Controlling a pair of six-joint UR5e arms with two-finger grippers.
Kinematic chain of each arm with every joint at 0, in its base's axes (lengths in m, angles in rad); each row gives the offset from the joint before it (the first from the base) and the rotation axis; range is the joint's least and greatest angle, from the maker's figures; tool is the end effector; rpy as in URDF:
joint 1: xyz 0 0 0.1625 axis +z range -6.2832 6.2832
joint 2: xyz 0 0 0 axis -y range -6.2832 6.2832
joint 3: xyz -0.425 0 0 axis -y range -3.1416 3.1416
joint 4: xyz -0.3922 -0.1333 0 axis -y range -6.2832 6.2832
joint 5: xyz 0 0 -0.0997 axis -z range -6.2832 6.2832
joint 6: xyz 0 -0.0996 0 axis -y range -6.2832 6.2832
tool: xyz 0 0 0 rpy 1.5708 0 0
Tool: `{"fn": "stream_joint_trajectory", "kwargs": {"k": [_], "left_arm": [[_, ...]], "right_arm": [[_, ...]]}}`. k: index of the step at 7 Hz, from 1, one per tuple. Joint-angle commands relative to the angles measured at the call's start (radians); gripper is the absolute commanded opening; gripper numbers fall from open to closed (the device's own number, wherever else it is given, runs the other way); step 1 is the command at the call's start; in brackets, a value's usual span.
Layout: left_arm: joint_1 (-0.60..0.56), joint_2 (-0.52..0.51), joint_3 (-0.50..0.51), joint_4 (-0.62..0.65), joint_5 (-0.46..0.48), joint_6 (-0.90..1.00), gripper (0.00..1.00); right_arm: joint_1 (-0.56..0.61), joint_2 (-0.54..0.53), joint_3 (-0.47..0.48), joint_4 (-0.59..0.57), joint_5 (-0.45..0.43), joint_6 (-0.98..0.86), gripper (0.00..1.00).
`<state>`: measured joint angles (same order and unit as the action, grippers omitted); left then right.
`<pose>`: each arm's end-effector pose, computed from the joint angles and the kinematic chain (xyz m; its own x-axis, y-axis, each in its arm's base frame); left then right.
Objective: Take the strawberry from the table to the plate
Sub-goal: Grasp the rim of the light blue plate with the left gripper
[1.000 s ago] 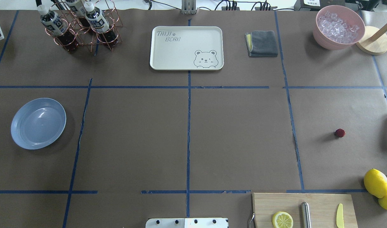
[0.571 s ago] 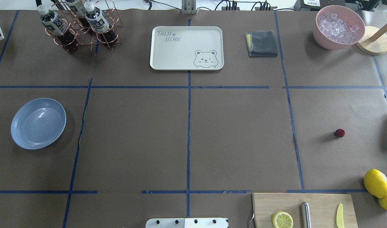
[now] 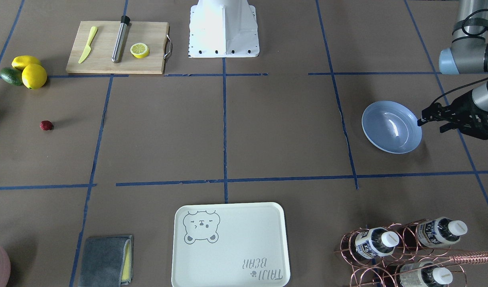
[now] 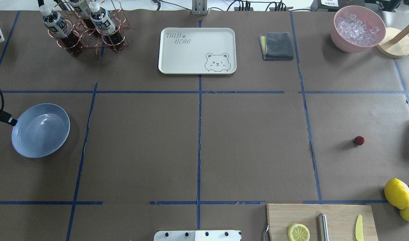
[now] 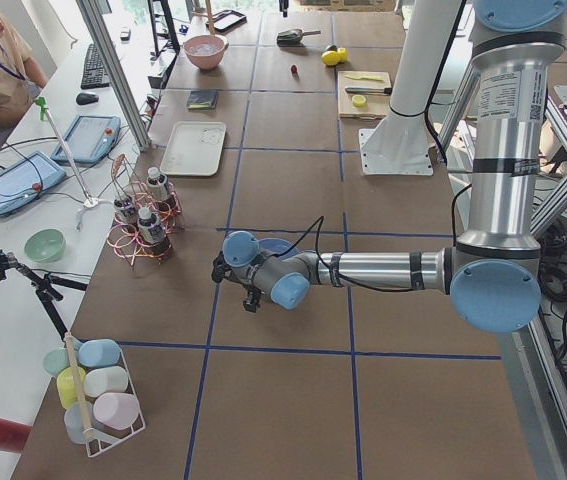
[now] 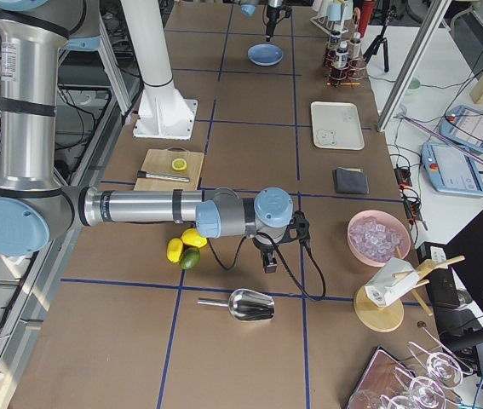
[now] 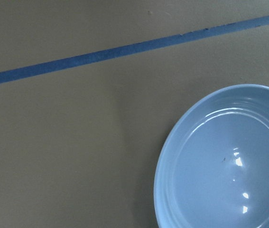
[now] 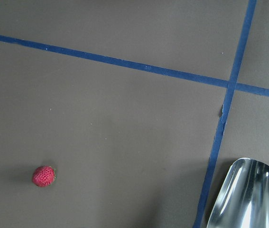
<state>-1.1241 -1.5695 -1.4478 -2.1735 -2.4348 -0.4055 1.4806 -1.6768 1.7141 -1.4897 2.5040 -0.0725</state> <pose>0.1671 -0.4820 0.6476 0.5505 0.2321 -0.8019 -0.1810 0.9709 0.1567 0.0123 -0.4559 0.6176 0.5763 -0.2194 0.7873 0.1315 0.9756 0.1756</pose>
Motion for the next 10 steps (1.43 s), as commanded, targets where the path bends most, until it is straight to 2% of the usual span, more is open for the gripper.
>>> {"fn": "stream_joint_trajectory", "kwargs": {"k": [1, 3, 5, 6, 7, 9, 10], "left_arm": [[0.032, -0.017, 0.015, -0.002, 0.013, -0.007, 0.79], [0.035, -0.036, 0.04, -0.002, 0.013, -0.006, 0.77], [0.05, -0.041, 0.04, 0.004, 0.014, -0.007, 0.25], [0.055, -0.052, 0.04, 0.011, 0.014, -0.012, 0.09], [0.063, -0.053, 0.038, 0.011, 0.014, -0.016, 0.0], [0.063, -0.066, -0.006, 0.0, -0.013, -0.128, 0.0], [0.063, -0.098, -0.037, -0.005, -0.067, -0.247, 0.0]], "right_arm": [[0.0, -0.001, -0.004, 0.003, 0.021, 0.0, 1.0], [0.0, -0.001, -0.005, 0.003, 0.021, 0.0, 1.0], [0.0, -0.001, -0.002, 0.003, 0.021, 0.0, 1.0], [0.0, -0.001, -0.001, 0.003, 0.021, 0.0, 1.0], [0.0, -0.001, -0.001, 0.003, 0.021, 0.0, 1.0], [0.0, -0.001, 0.001, 0.005, 0.022, 0.0, 1.0], [0.0, -0.001, 0.002, 0.005, 0.022, 0.0, 1.0]]}}
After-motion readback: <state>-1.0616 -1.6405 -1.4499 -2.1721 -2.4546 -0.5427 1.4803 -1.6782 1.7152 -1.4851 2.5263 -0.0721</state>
